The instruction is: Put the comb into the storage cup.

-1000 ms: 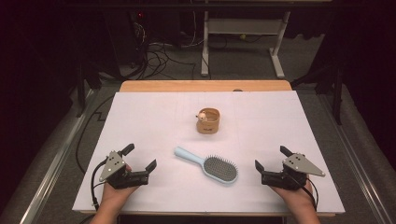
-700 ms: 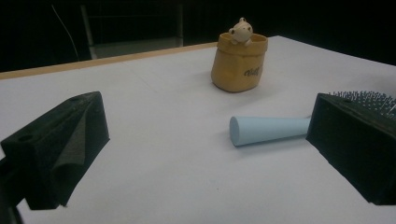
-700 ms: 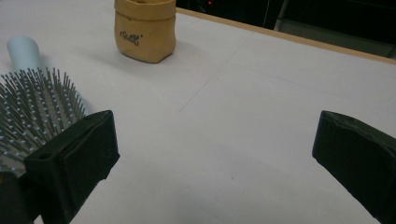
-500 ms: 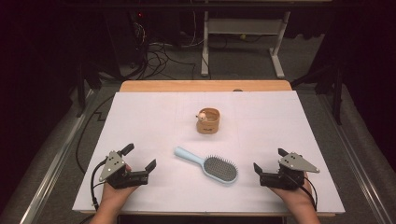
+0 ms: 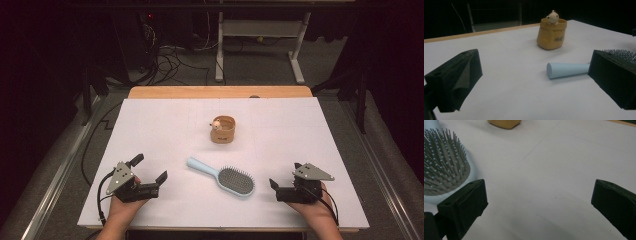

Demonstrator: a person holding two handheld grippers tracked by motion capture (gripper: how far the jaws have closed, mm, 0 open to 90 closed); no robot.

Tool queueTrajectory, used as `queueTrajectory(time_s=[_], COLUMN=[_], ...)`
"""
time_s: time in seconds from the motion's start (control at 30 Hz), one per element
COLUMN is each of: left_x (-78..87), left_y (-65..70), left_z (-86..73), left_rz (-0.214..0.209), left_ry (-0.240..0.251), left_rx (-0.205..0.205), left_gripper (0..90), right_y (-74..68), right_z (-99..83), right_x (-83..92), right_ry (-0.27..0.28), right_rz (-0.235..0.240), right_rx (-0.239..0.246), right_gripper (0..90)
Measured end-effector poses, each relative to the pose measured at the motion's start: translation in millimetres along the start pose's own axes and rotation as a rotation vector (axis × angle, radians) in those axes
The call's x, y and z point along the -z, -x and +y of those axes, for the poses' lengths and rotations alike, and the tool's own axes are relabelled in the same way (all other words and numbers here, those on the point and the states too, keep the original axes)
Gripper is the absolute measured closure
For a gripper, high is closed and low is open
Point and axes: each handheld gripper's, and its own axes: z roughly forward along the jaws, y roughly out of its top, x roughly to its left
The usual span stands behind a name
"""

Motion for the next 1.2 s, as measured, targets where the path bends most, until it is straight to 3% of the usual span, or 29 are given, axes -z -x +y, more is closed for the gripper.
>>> queueTrajectory(time_s=[0.67, 1.03, 1.2], left_x=[0.2, -0.5, -2.7], left_y=[-0.6, 0.2, 1.7], left_z=[0.1, -0.6, -1.1], left_rz=[-0.004, -0.009, 0.016], left_ry=[0.0, -0.008, -0.008], left_rx=[-0.005, -0.001, -0.019], left_gripper=[0.3, 0.7, 0.1], right_y=[-1.0, -1.6, -3.8], right_z=[-4.2, -5.1, -4.0], right_x=[-8.0, -9.0, -9.2], right_ry=[-0.114, -0.137, -0.139], right_rz=[0.029, 0.041, 0.051], right_rx=[0.014, 0.022, 0.02], right_gripper=[1.5, 1.6, 1.6])
